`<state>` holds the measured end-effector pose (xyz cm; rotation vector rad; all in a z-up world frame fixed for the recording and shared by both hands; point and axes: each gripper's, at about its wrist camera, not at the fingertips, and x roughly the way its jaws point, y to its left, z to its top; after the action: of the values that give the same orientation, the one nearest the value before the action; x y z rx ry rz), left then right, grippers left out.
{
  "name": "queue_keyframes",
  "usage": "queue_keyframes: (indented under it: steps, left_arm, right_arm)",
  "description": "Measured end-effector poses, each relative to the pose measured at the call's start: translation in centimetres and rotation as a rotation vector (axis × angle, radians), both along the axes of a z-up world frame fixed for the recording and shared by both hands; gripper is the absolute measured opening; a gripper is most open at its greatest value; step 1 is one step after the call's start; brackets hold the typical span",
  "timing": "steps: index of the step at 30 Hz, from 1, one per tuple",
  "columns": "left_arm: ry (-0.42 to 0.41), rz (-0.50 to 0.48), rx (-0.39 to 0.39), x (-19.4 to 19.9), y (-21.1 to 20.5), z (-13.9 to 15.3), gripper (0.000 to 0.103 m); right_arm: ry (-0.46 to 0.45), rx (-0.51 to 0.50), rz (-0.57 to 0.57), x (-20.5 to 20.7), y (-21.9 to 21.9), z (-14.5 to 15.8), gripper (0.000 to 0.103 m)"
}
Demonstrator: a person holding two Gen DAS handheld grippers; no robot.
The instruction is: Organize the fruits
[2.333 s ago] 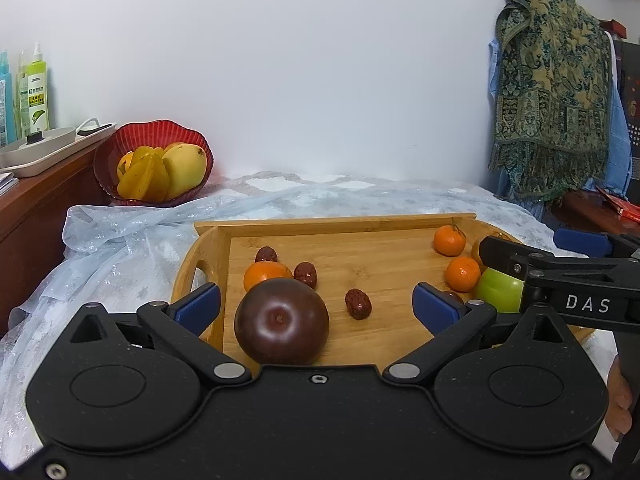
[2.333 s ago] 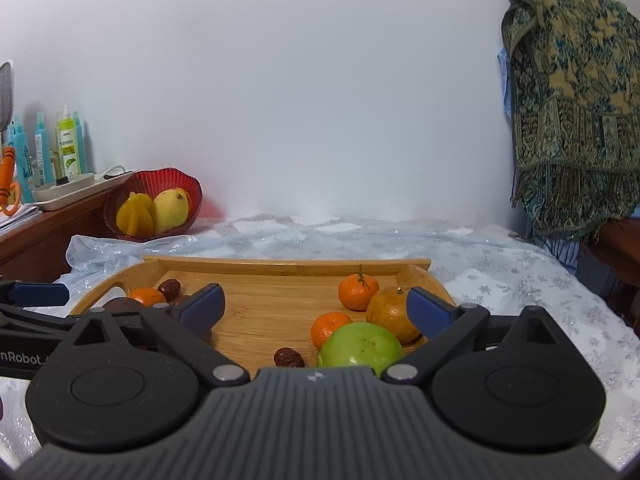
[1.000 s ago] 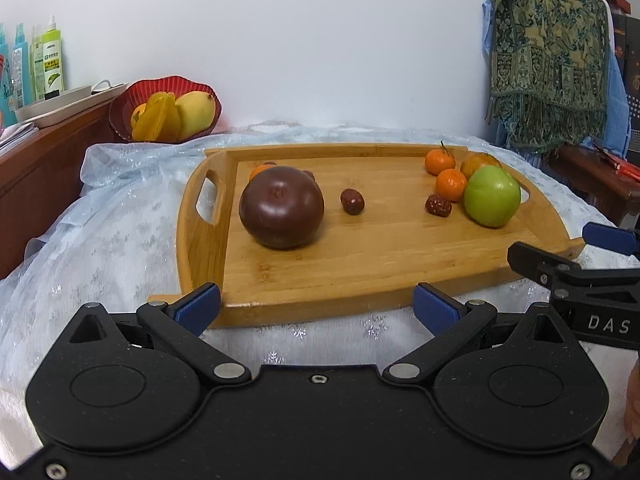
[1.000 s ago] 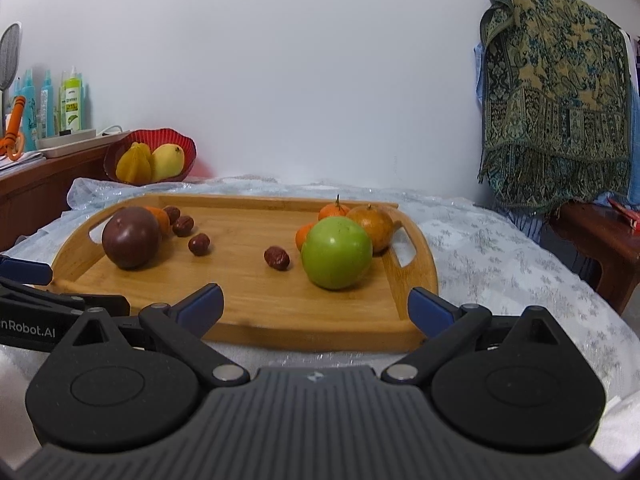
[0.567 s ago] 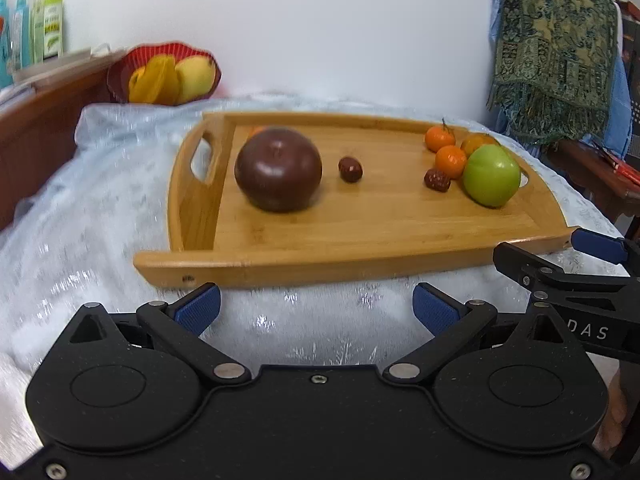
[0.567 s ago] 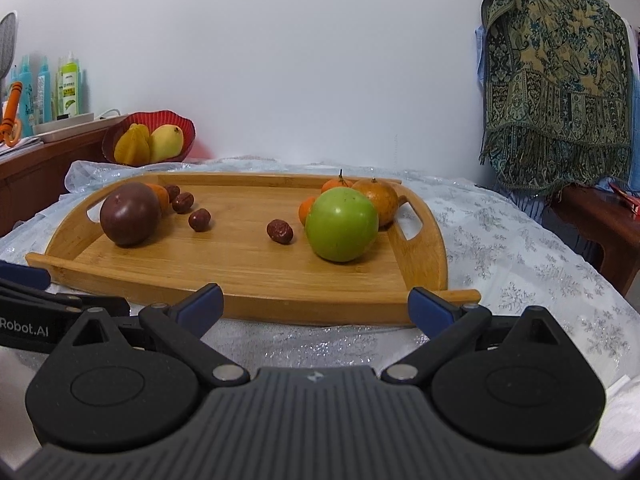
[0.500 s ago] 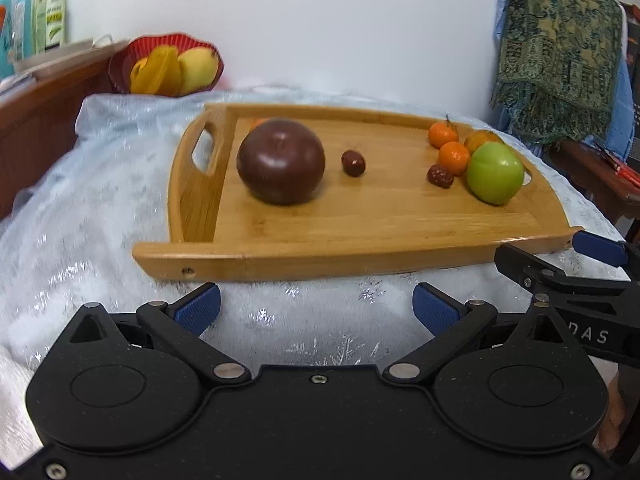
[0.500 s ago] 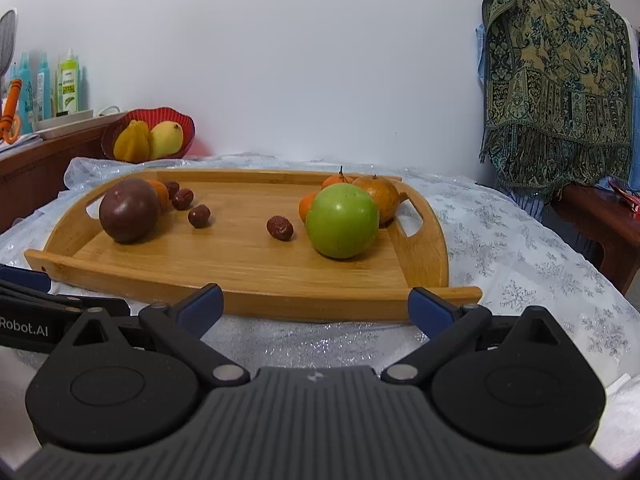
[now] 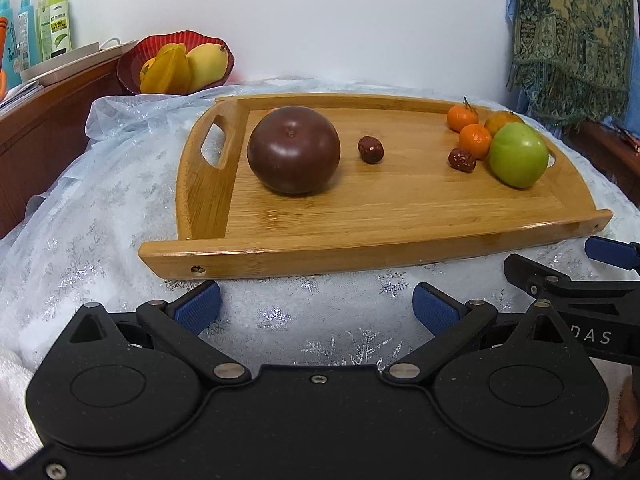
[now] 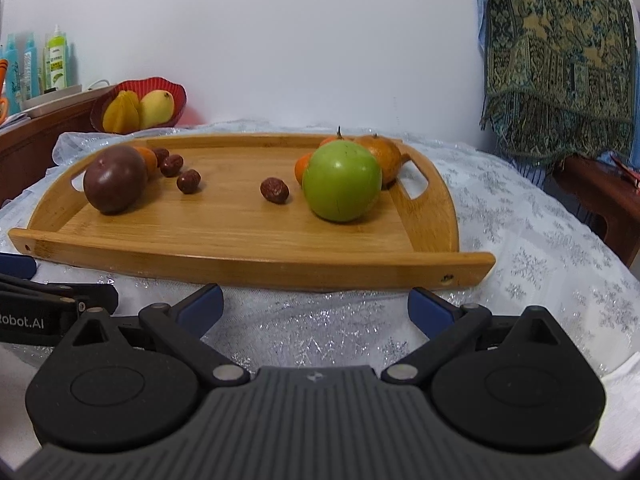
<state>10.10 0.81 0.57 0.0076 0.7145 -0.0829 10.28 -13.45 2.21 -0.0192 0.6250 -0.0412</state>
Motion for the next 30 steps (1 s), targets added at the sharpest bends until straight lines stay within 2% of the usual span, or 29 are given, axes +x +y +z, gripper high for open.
queue_keyframes:
  steps: [4,30]
  left_arm:
    - [-0.003,0.005,0.018,0.17,-0.28,-0.21,0.103]
    - [-0.006,0.032,0.005,0.43,-0.01,-0.33,0.103]
  right_arm:
    - [0.016,0.004,0.001,0.22,0.02,-0.23,0.103]
    - [0.026,0.002,0.000,0.48,0.13,-0.50,0.103]
